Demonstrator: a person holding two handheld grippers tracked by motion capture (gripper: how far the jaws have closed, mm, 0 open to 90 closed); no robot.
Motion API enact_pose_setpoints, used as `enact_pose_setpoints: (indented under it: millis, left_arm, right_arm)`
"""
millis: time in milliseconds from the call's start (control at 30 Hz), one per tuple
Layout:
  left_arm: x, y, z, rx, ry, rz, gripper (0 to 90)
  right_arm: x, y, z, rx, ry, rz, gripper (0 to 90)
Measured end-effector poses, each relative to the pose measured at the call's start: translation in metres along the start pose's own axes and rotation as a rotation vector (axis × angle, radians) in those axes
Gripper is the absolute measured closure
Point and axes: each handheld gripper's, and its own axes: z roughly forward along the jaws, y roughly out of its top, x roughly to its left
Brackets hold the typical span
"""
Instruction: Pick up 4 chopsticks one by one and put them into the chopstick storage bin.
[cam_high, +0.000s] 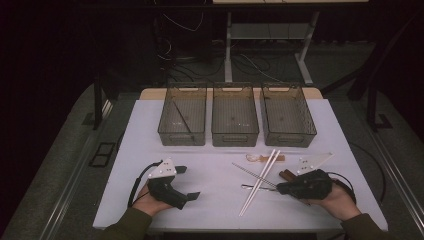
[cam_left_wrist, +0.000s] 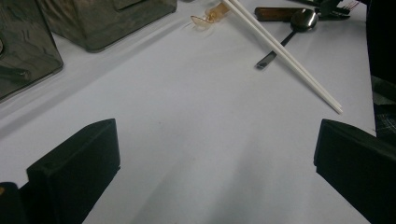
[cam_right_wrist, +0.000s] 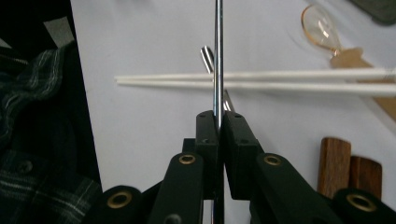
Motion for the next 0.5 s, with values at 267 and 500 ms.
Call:
enact_pose_setpoints:
  millis: [267,500]
  left_arm:
    - [0.0,0.0,0.0,0.0,0.001,-0.006,0.0]
    - [0.0,0.0,0.0,-0.001,0.0,-0.004,0.0]
  right_arm:
    - [-0.002,0.018,0.002,-0.038,-0.016,0.024,85.2]
    - [-0.002,0.033,0.005,-0.066,-0.029,0.038,85.2]
